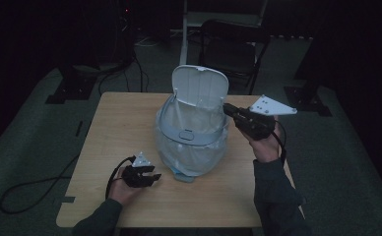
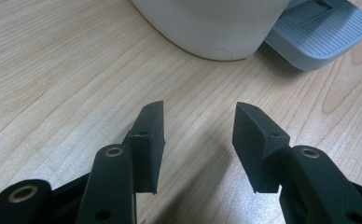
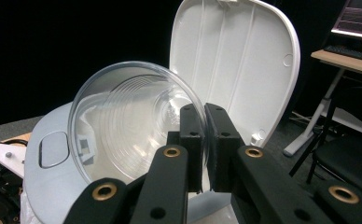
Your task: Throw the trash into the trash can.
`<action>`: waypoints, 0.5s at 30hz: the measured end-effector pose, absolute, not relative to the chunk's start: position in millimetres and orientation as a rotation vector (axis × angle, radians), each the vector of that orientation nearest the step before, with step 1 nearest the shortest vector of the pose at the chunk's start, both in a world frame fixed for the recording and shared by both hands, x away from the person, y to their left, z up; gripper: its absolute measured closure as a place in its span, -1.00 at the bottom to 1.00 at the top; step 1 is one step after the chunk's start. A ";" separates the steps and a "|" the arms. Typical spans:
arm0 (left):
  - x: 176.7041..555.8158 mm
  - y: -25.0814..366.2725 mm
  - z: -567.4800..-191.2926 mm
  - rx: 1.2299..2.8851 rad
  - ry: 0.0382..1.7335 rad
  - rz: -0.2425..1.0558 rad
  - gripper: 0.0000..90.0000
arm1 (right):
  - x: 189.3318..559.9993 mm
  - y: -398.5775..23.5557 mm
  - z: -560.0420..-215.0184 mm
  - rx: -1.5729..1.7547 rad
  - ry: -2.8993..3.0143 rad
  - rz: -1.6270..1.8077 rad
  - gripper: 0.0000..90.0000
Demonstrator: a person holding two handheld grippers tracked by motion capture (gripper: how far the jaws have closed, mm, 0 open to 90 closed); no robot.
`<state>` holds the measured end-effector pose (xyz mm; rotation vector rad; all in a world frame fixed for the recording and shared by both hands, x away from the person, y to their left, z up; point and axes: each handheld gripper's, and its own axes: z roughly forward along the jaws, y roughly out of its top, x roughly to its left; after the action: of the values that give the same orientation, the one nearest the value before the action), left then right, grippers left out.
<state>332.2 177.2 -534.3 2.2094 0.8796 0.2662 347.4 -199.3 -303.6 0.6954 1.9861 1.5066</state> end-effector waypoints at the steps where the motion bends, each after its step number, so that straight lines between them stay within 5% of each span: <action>1: 332.3 177.2 -534.2 2.209 0.879 0.266 0.22 | 347.8 -198.9 -303.7 0.697 1.987 1.508 0.91; 6: 332.3 177.2 -534.2 2.210 0.879 0.266 0.22 | 349.9 -196.8 -304.1 0.698 1.991 1.512 0.91; 9: 332.1 177.1 -534.1 2.208 0.879 0.267 0.22 | 352.2 -195.6 -304.5 0.711 2.011 1.508 0.52; 15: 331.8 176.7 -534.0 2.209 0.875 0.268 0.22 | 348.2 -204.2 -305.5 0.738 1.968 1.512 0.44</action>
<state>331.8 176.7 -534.0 2.2090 0.8750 0.2684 348.2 -204.2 -305.5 0.7380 1.9683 1.5116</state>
